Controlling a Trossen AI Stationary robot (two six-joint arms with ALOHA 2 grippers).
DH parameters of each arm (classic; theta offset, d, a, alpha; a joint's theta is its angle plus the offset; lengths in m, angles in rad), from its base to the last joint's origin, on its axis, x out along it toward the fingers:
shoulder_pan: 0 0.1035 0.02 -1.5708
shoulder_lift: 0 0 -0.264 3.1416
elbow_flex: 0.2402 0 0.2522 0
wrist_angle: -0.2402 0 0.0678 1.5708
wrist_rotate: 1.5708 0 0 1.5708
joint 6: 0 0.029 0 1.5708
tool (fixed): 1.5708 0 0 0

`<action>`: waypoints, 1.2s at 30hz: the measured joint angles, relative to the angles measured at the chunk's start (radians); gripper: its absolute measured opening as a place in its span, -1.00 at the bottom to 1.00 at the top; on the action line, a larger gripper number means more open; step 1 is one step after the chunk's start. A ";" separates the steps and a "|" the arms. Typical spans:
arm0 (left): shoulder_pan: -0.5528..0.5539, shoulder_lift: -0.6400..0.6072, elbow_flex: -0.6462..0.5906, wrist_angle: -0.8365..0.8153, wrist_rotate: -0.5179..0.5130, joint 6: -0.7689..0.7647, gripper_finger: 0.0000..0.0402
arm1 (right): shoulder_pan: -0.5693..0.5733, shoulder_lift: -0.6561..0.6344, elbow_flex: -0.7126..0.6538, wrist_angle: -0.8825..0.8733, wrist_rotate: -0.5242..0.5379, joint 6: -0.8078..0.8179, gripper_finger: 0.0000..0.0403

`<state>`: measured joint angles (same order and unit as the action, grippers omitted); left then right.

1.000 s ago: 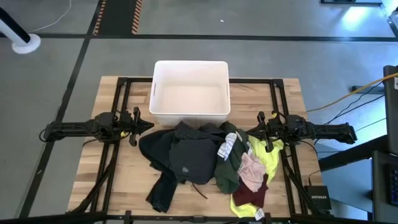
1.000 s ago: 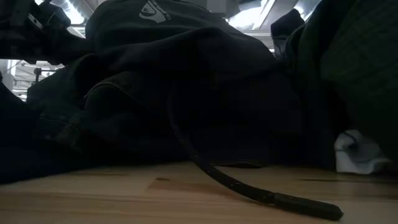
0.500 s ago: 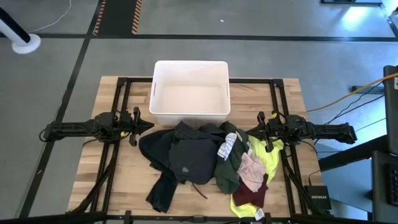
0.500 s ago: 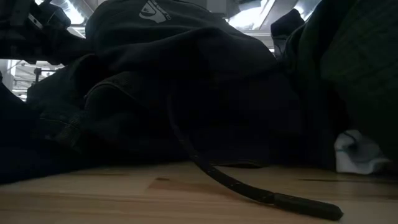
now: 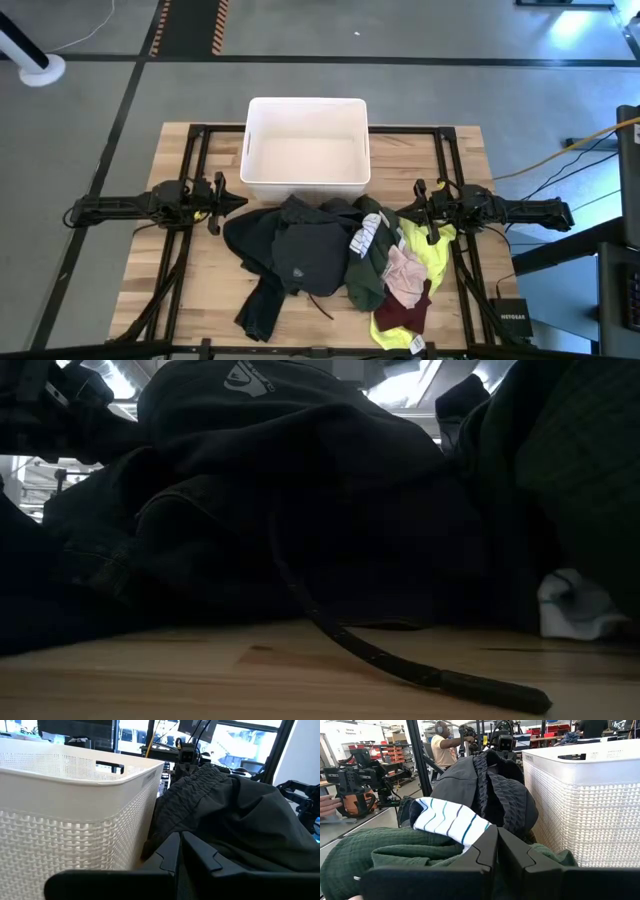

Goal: Sort clothes

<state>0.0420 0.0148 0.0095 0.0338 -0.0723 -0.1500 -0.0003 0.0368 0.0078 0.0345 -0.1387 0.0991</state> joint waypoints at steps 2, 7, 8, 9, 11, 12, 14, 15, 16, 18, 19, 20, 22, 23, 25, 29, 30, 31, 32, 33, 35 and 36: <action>0.000 0.000 0.000 0.000 0.000 0.000 -0.94 | 0.000 0.000 0.000 0.000 0.000 0.000 -0.86; 0.000 0.000 0.000 0.000 0.000 0.000 -0.94 | 0.000 0.000 0.000 0.000 0.000 -0.001 -0.86; 0.000 0.000 0.000 0.000 0.000 0.000 -0.94 | 0.000 0.000 0.000 0.000 0.001 -0.009 -0.86; 0.000 0.000 0.000 0.000 0.000 0.000 -0.94 | 0.000 0.000 0.000 0.000 0.009 -0.032 -0.86; 0.000 0.000 0.000 0.000 0.000 0.000 -0.94 | 0.000 0.000 0.000 -0.005 0.037 -0.061 -0.86; 0.000 0.000 0.000 0.000 0.000 0.000 -0.94 | 0.000 0.000 0.000 -0.006 0.046 -0.064 -0.86; 0.000 0.000 0.000 0.000 0.000 0.000 -0.94 | 0.000 0.000 0.000 -0.006 0.058 -0.066 -0.86; 0.000 0.000 0.000 0.000 0.000 0.000 -0.94 | 0.000 0.000 0.000 -0.006 0.058 -0.066 -0.86; 0.000 0.000 0.000 0.000 0.000 0.001 -0.94 | 0.000 0.000 0.000 -0.006 0.058 -0.066 -0.86; 0.001 0.000 0.000 0.000 -0.001 0.024 -0.94 | 0.000 0.000 0.000 -0.006 0.058 -0.066 -0.86; 0.001 0.000 0.000 0.000 -0.001 0.042 -0.94 | 0.000 0.000 0.000 -0.006 0.058 -0.052 -0.86; 0.001 0.000 0.000 0.005 -0.002 0.065 -0.94 | 0.000 0.000 0.000 -0.003 0.056 -0.029 -0.86; 0.001 0.000 0.000 0.043 -0.005 0.115 -0.94 | 0.000 0.000 0.000 0.018 0.049 0.063 -0.86; 0.001 0.000 0.000 0.070 -0.006 0.121 -0.94 | 0.000 0.000 0.000 0.029 0.048 0.123 -0.86; 0.001 0.000 0.000 0.117 -0.007 0.103 -0.94 | 0.000 0.000 0.000 0.029 0.049 0.221 -0.86; 0.001 0.000 0.000 0.228 -0.007 0.103 -0.94 | 0.000 -0.001 0.000 0.047 0.059 0.371 -0.86; 0.001 0.000 0.000 0.248 -0.007 0.099 -0.94 | 0.000 0.000 0.000 0.046 0.059 0.397 -0.86; 0.001 0.000 0.000 0.269 -0.007 0.093 -0.94 | 0.000 0.000 0.000 0.052 0.066 0.399 -0.86; 0.001 0.000 0.000 0.288 -0.008 0.086 -0.94 | 0.000 0.000 0.000 0.058 0.083 0.396 -0.86; 0.000 0.000 0.000 0.307 -0.008 0.086 -0.94 | 0.000 0.000 0.000 0.061 0.106 0.391 -0.86; 0.000 0.001 0.000 0.323 -0.005 0.103 -0.94 | 0.000 0.000 0.000 0.065 0.147 0.390 -0.86; 0.000 0.001 0.000 0.326 0.003 0.106 -0.94 | 0.000 0.000 0.000 0.074 0.157 0.393 -0.86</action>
<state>0.0418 0.0158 0.0097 0.3595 -0.0690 -0.0443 -0.0006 0.0364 0.0076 0.1087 0.0185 0.4917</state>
